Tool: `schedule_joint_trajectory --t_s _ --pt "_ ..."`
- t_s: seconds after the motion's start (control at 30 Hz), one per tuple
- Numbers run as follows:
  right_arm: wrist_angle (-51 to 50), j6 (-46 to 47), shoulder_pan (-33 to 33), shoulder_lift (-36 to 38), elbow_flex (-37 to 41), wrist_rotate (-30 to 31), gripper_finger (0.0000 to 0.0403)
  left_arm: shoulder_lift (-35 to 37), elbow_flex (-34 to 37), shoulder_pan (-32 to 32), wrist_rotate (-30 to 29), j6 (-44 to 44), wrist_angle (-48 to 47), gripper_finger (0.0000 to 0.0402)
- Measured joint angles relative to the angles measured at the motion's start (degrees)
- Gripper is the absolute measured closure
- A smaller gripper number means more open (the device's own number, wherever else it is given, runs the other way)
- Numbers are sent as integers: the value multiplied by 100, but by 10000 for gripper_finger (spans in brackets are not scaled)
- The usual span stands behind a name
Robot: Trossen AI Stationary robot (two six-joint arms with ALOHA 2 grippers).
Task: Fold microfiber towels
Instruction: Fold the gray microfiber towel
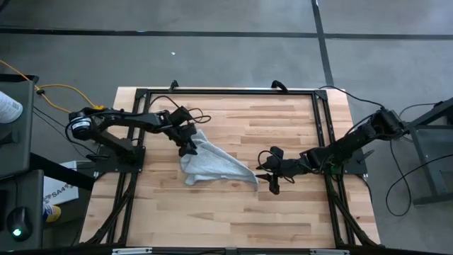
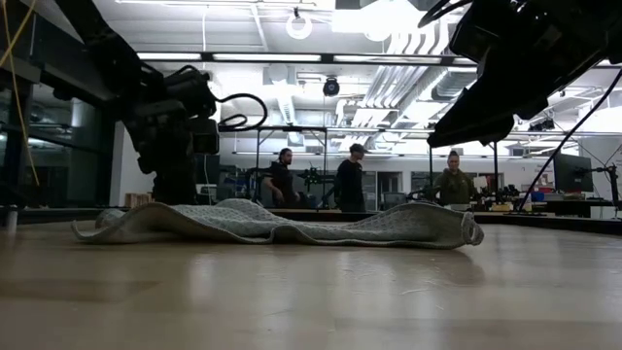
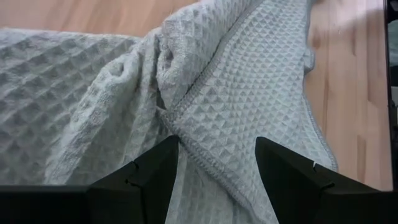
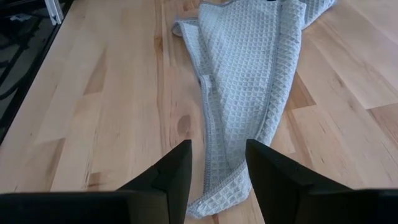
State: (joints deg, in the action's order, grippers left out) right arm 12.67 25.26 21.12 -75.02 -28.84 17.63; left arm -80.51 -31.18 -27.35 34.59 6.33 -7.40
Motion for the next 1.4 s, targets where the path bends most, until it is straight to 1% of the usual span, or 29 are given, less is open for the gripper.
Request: schedule_joint_trajectory --t_s 0.1,0.27,0.37,0.67,0.9,1.1,1.4 --pt "0 0 0 0 0 0 257 13 0 -2 -96 -4 12 187" --pt "0 -2 0 0 0 -2 257 197 -70 -2 -622 -143 6 188" --pt "0 -2 0 0 0 -2 257 197 -225 -2 -855 -175 -275 187" --pt "0 -2 0 0 2 -4 257 199 -275 -2 -955 -201 -630 187" --pt "-1 -2 0 0 2 -69 257 182 -275 -2 -652 -222 -615 187" --pt "2 -2 31 0 2 -138 257 140 -271 -2 -637 -240 -610 187" --pt "53 0 31 0 2 -138 257 7 -271 -2 -239 -203 -584 187"
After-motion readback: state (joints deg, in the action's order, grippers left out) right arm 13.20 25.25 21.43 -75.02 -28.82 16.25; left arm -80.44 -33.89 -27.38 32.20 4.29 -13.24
